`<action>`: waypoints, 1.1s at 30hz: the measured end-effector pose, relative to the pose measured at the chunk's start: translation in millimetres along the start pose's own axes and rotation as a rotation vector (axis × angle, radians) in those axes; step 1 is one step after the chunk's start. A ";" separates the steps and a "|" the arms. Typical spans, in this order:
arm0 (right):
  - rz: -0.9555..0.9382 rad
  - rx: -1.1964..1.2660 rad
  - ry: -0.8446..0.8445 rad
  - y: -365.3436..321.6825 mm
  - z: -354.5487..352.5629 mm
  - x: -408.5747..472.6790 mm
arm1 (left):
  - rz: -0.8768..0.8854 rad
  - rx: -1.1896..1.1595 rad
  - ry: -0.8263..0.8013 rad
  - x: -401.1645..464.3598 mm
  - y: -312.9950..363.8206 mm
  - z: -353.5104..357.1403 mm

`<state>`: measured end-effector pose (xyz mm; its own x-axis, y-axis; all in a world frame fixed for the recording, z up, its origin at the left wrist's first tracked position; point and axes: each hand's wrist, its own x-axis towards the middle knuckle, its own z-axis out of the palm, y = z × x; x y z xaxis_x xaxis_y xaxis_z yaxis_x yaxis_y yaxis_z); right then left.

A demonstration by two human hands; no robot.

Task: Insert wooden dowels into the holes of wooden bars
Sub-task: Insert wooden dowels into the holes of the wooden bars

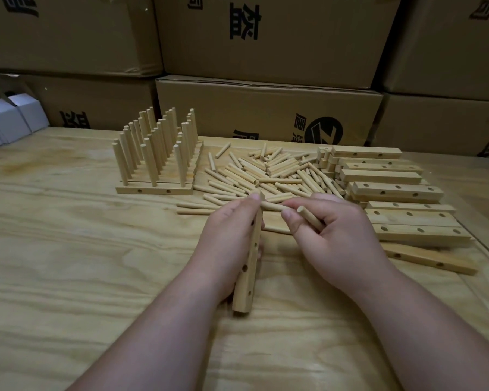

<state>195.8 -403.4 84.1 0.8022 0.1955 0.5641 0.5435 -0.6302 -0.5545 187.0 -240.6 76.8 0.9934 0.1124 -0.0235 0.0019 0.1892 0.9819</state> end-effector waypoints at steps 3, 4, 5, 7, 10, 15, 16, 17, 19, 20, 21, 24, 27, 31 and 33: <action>0.023 0.036 -0.098 -4.7 -6.5 4.5 | 0.003 0.147 0.033 -1.7 -4.2 0.1; 0.020 0.029 -0.112 -7.5 -8.0 5.9 | -0.002 0.190 0.057 -1.5 -5.6 -0.2; 0.005 0.003 -0.126 -10.8 -9.6 7.6 | -0.007 0.196 0.069 -0.8 -6.7 -0.8; -0.030 -0.052 -0.162 -16.8 -15.0 11.1 | -0.022 0.127 0.044 0.2 -6.4 -2.1; -0.020 -0.060 -0.226 -22.6 -28.0 15.6 | 0.007 0.050 -0.048 2.2 -6.8 -5.2; 0.051 -0.067 -0.307 -30.7 -35.2 16.5 | -0.013 0.105 -0.081 0.1 -8.2 -2.7; 0.061 -0.077 -0.310 -33.1 -35.2 16.5 | -0.031 0.131 -0.055 -0.3 -8.5 -1.6; 0.068 -0.093 -0.314 -35.6 -35.5 16.4 | -0.037 0.154 -0.030 -0.4 -8.9 -0.6; 0.072 -0.155 -0.325 -41.1 -37.4 16.4 | -0.023 0.215 -0.006 0.2 -10.8 1.2; 0.070 -0.196 -0.326 -44.1 -38.8 16.7 | -0.013 0.254 -0.002 0.3 -11.7 1.9; 0.068 -0.233 -0.326 -47.2 -39.6 17.1 | -0.009 0.285 0.003 0.4 -12.8 2.2; 0.072 -0.325 -0.334 -59.2 -37.9 18.8 | -0.007 0.307 0.025 1.2 -15.0 3.7; 0.063 -0.489 -0.364 -71.5 -35.5 19.7 | -0.001 0.292 0.016 1.9 -15.3 7.3; 0.087 -0.511 -0.396 -76.4 -40.4 21.1 | 0.015 0.336 -0.028 1.1 -16.3 7.5; 0.132 -0.447 -0.388 -73.6 -42.1 21.7 | 0.022 0.372 -0.020 0.8 -16.8 6.2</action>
<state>162.8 -384.5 162.9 0.9332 0.3006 0.1969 0.3438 -0.9062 -0.2461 188.5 -249.7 61.4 0.9957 0.0930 -0.0017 0.0186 -0.1810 0.9833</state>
